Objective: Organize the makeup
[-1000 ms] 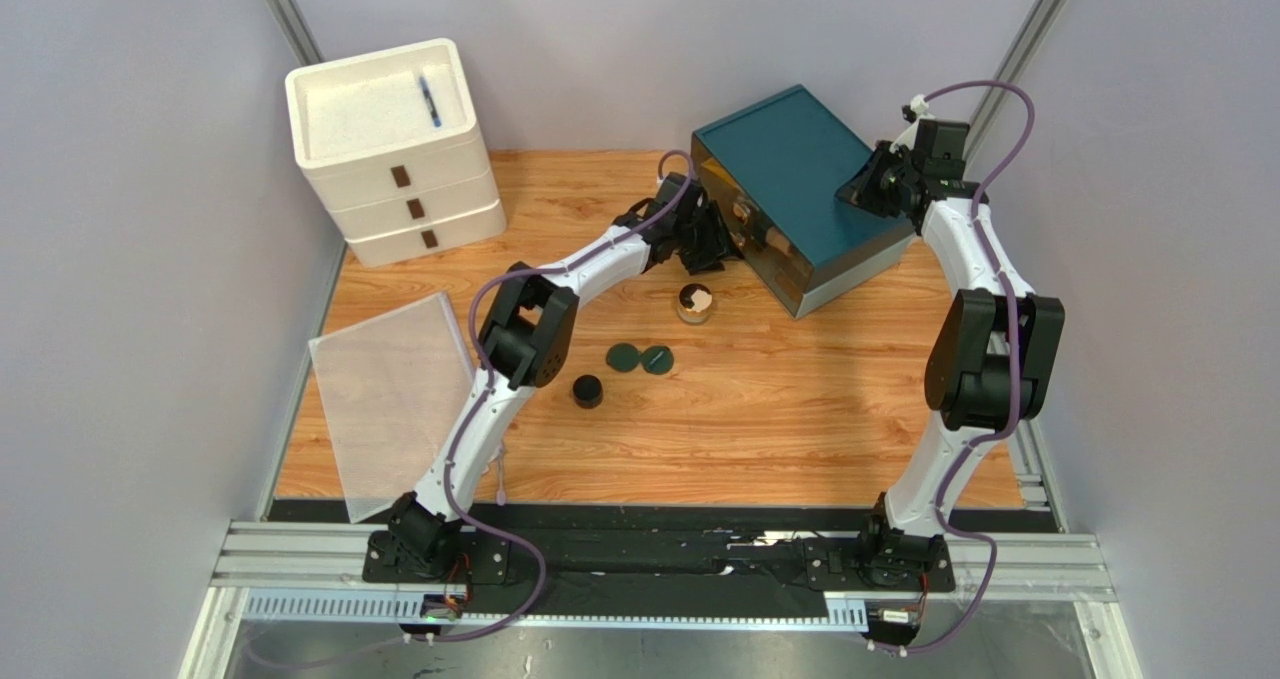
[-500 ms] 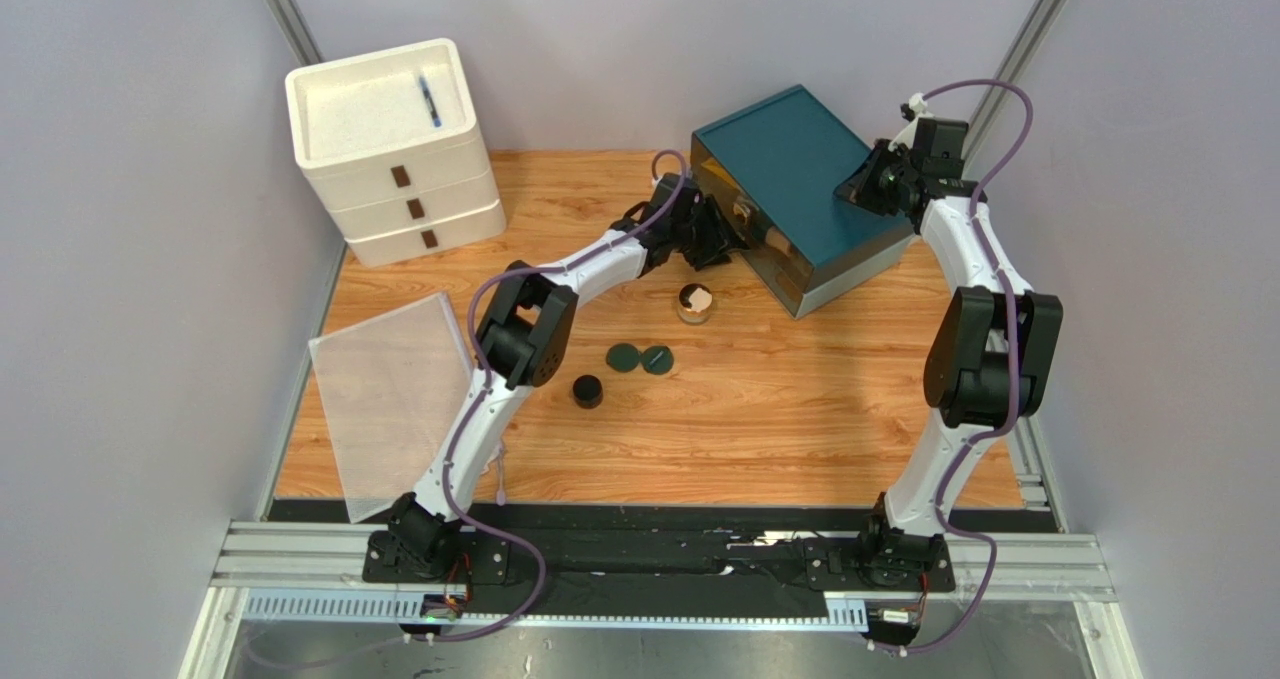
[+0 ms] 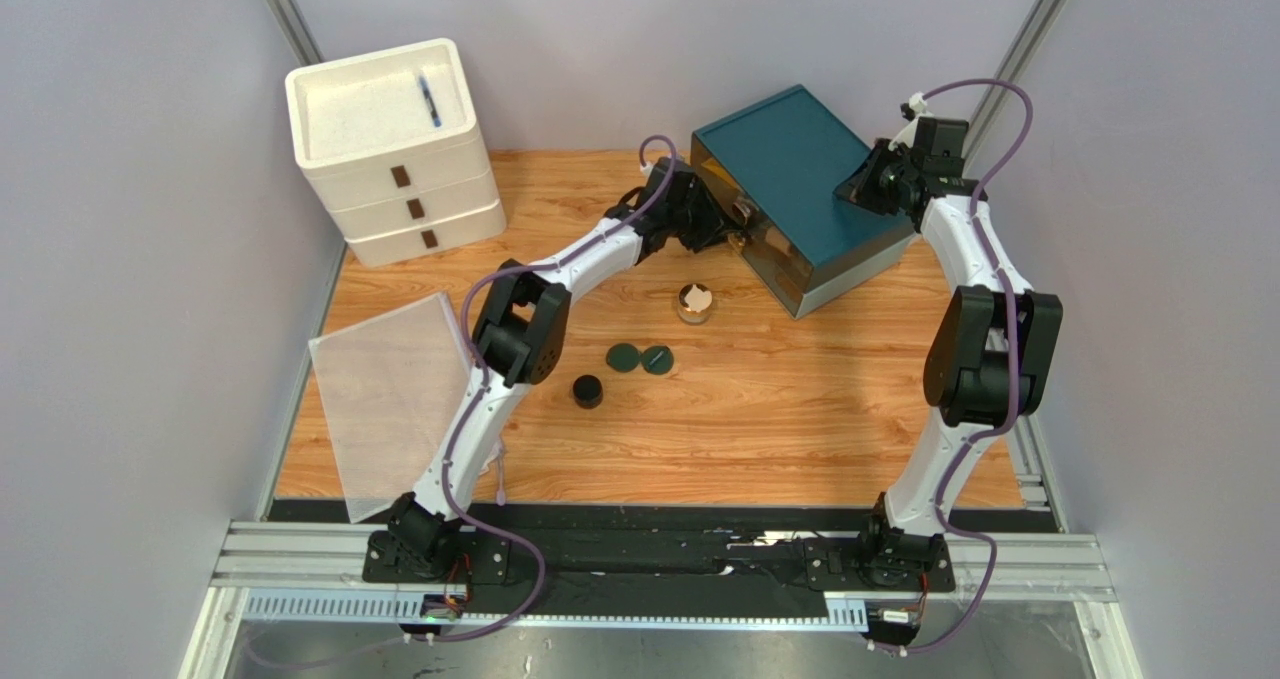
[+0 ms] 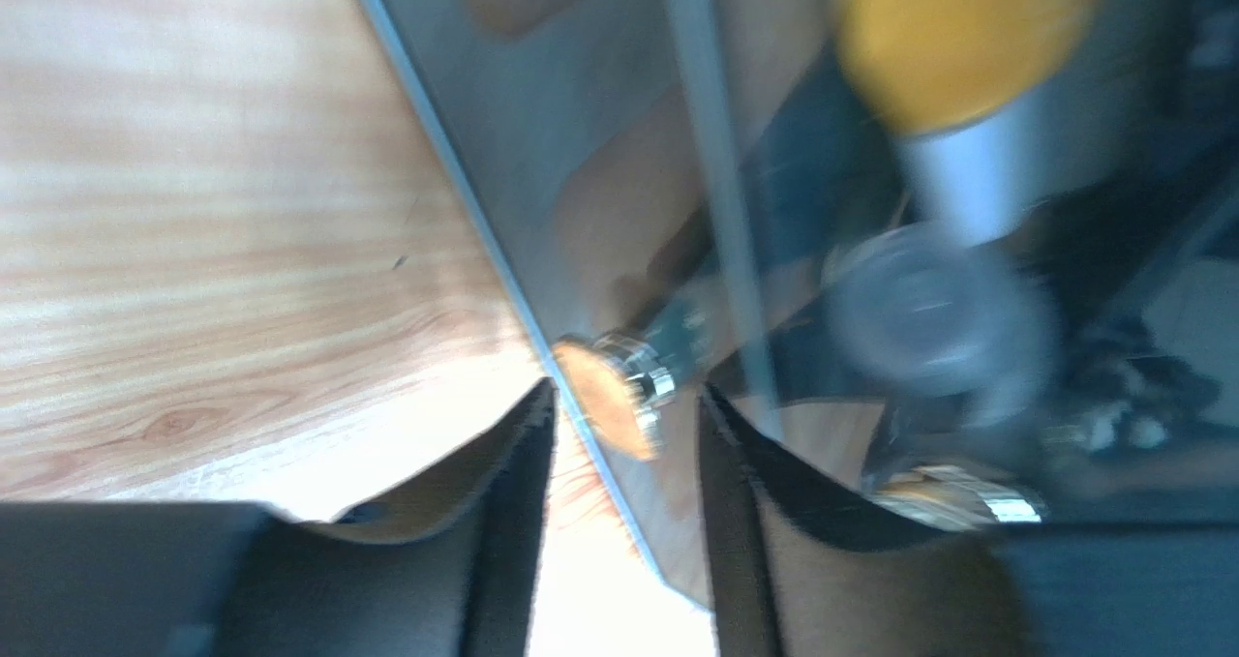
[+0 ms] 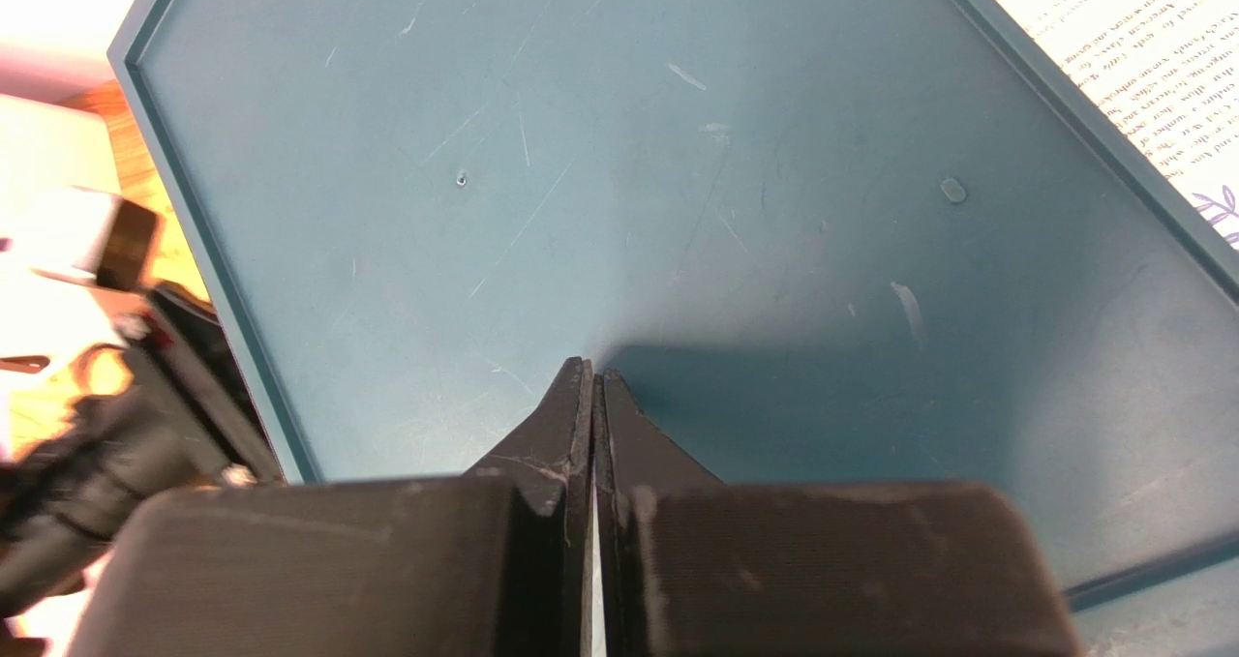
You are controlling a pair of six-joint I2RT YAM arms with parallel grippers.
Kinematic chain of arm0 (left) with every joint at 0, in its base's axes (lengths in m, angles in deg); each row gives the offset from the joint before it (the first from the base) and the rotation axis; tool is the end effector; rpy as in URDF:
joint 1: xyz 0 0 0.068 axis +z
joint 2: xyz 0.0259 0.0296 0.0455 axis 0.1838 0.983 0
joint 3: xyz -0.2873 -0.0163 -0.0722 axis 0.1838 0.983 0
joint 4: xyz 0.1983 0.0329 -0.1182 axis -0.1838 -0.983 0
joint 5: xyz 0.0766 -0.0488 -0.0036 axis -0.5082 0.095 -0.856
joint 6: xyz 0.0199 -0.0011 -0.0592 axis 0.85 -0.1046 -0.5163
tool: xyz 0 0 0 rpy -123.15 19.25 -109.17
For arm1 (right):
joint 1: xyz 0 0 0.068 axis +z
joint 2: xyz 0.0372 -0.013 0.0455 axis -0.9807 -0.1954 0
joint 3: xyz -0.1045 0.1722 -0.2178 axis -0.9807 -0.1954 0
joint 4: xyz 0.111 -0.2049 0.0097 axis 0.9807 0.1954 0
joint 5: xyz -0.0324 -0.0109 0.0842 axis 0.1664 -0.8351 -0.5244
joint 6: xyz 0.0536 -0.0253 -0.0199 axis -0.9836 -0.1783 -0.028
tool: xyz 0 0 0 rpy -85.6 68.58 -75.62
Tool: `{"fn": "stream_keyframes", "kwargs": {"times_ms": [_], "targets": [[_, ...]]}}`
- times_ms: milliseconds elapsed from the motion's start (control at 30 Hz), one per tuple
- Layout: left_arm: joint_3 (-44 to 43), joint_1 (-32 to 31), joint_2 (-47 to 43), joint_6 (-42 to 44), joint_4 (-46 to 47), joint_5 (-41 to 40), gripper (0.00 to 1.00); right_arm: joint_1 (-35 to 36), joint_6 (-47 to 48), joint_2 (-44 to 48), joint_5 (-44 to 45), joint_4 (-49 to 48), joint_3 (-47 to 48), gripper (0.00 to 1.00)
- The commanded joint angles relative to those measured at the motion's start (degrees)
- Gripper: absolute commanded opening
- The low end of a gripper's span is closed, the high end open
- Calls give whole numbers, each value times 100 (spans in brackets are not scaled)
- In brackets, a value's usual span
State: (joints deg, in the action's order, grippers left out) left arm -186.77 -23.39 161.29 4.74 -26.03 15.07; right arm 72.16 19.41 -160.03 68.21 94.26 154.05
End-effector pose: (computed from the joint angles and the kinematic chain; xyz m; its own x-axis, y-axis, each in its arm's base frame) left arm 0.4799 -0.3355 0.1828 -0.8135 -0.5160 -0.2682 -0.0940 0.5718 -0.8150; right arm 0.4334 -0.0336 0.2900 -0.6756 0.3638 -0.6412 0.0628 0.8950 0.4417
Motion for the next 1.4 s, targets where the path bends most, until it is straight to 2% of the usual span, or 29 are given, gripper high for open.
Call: {"fn": "stream_keyframes", "kwargs": {"times_ms": [0,100,233,367,667,967,1133,1367], "targets": [[-887,31,120,30,-962,-445,42,68,370,-1255,812,2013,-658,0],[-1231,31,287,197,-1309,-480,42,68,361,-1273,804,2030,-631,0],[-1022,31,314,-65,-1257,-200,42,68,370,-1290,804,2021,-614,0],[-722,-12,191,-84,-809,-85,42,68,361,-1282,821,2039,-596,0],[-862,-118,208,224,-1097,47,42,68,317,-1282,751,1995,-614,0],[-898,-206,121,224,-1898,-655,43,68,352,-1246,768,1986,-693,0],[-1310,-206,191,233,-2468,-1095,42,59,343,-1229,742,1986,-702,0],[-1152,-92,85,31,-2408,-1192,42,68,379,-1176,777,2004,-728,0]]}}
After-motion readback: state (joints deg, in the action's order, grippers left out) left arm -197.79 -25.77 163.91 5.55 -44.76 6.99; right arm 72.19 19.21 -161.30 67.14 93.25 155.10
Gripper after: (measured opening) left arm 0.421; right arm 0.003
